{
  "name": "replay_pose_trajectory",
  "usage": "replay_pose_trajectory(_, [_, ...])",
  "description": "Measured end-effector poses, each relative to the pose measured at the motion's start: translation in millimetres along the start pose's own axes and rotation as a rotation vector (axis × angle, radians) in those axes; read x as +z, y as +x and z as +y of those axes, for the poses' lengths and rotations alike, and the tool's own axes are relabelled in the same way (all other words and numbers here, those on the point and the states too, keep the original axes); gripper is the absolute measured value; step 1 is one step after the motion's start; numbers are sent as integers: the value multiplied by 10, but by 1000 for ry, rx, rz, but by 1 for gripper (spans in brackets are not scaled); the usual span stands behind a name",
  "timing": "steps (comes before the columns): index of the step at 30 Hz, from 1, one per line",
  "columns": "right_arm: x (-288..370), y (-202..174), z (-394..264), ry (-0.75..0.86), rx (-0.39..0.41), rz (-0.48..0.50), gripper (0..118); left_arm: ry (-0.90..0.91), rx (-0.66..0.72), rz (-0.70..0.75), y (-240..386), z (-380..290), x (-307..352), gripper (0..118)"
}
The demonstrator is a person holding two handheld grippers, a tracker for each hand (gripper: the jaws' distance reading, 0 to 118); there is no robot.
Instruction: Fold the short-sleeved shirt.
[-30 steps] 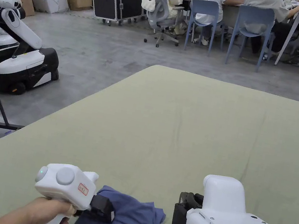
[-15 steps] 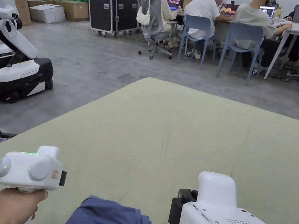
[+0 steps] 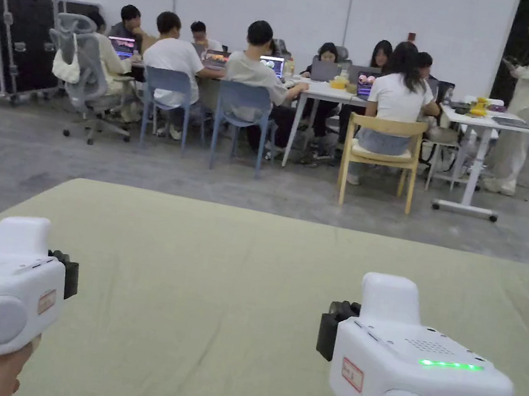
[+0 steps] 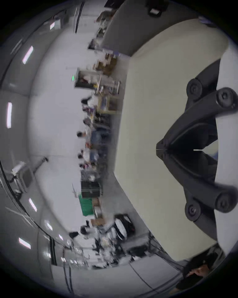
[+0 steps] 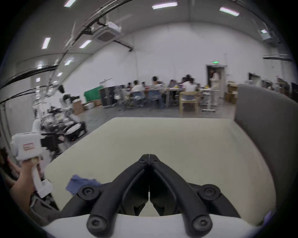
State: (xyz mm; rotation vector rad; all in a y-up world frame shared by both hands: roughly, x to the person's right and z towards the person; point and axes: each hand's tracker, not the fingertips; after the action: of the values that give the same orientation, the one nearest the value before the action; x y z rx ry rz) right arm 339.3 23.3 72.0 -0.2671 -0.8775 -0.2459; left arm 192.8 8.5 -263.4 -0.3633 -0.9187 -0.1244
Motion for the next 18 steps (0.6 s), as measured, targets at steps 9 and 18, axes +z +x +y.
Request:
replay_pose_trajectory(9, [829, 1684, 182, 66, 0, -336, 2, 44, -20, -289, 1818, 37, 148, 0])
replay_pose_trajectory(18, [1130, 2024, 167, 90, 10, -373, 2, 113, -34, -295, 2265, 147, 475, 0])
